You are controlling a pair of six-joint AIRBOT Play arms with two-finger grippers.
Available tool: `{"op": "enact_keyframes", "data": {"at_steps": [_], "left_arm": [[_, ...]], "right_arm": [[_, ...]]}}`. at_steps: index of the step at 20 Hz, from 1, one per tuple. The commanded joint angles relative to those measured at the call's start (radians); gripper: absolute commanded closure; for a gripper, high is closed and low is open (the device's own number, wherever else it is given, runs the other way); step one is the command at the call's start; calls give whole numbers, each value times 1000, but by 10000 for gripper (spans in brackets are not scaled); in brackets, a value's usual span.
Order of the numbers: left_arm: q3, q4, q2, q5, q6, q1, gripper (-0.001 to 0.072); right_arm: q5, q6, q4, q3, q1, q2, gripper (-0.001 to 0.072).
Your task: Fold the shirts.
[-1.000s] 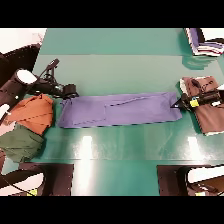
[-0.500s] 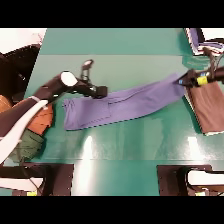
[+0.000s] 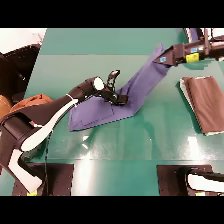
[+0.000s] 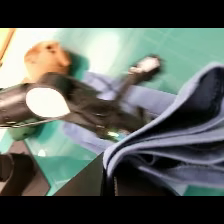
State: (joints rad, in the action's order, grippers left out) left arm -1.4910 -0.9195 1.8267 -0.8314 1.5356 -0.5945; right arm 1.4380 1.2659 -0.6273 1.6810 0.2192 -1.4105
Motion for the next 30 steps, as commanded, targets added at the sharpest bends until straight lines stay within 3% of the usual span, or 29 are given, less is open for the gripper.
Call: {"op": "enact_keyframes", "data": {"at_steps": [1,4,8,11,12,14,15,16,18,19,22,27,30], "left_arm": [[-15,-50,15,-14,13,-6,685],[-15,-84,-51,-72,12,63,684],[-15,-267,-275,-171,8,253,684],[-15,-381,-454,-212,9,418,683],[-15,-414,-506,-224,8,468,683],[-15,-454,-584,-241,8,552,683],[-15,-459,-613,-249,8,586,683],[-15,-460,-636,-262,8,617,683],[-15,-462,-661,-286,0,657,683],[-15,-462,-662,-299,0,668,683],[-14,-459,-661,-335,-26,668,683],[-14,-456,-661,-337,-25,668,683],[-14,-444,-658,-328,-25,668,683]], "right_arm": [[-43,16,9,23,100,3,698],[-96,15,8,23,175,1,698],[-160,13,8,23,351,-55,697],[-324,4,6,23,543,-156,693],[-370,-7,5,28,598,-196,658],[-389,-119,-16,87,686,-290,272],[-381,-126,-63,130,713,-330,102],[-352,-116,-114,170,724,-359,79],[-242,-10,-253,239,706,-390,89],[-182,23,-316,247,677,-388,134],[-84,56,-369,154,550,-340,136],[-169,117,-365,-250,263,-195,137],[-268,120,-251,-415,134,-203,135]]}}
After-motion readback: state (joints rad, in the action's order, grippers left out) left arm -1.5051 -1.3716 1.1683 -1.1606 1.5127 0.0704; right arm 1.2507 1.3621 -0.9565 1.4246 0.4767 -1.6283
